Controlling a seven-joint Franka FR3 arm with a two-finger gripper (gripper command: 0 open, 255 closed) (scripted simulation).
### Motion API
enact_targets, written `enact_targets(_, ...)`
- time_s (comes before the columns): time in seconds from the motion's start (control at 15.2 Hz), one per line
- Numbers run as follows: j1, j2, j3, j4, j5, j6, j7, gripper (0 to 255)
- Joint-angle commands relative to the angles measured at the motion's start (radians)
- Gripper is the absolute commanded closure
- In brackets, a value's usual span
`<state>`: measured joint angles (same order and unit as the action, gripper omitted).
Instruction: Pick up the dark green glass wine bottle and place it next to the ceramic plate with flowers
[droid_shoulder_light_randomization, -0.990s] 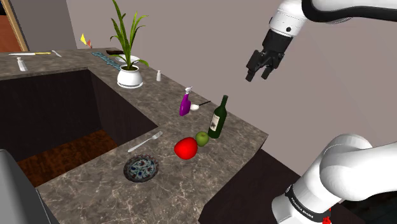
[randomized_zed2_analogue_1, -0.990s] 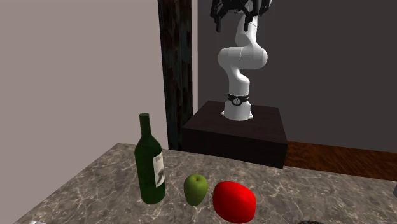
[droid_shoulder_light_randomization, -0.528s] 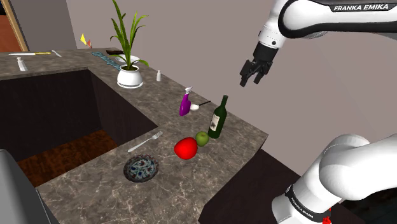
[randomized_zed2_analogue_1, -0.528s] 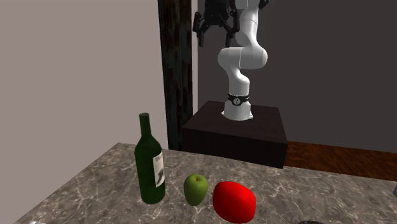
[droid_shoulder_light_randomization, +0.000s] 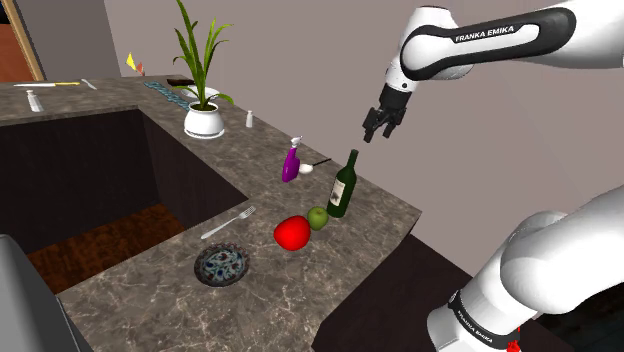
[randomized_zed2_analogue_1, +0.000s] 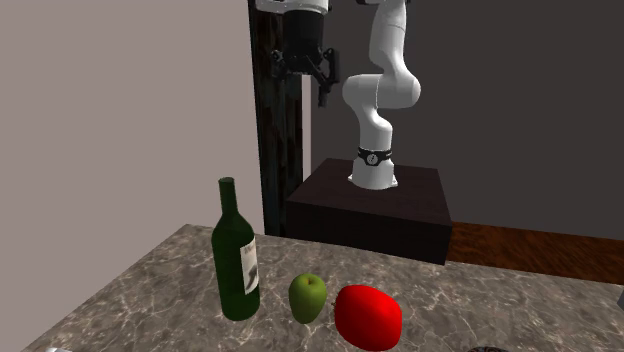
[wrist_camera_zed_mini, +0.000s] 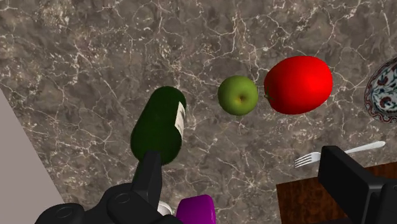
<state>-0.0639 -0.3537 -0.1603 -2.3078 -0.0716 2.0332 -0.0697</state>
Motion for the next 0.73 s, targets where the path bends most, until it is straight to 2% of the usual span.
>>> enact_targets(0.0,-0.006,0.078,-0.027,0.031,0.004,0.042,-0.043,0)
enact_targets(0.66,-0.041,0.456,-0.101,0.246,0.09,0.169,-0.237,0)
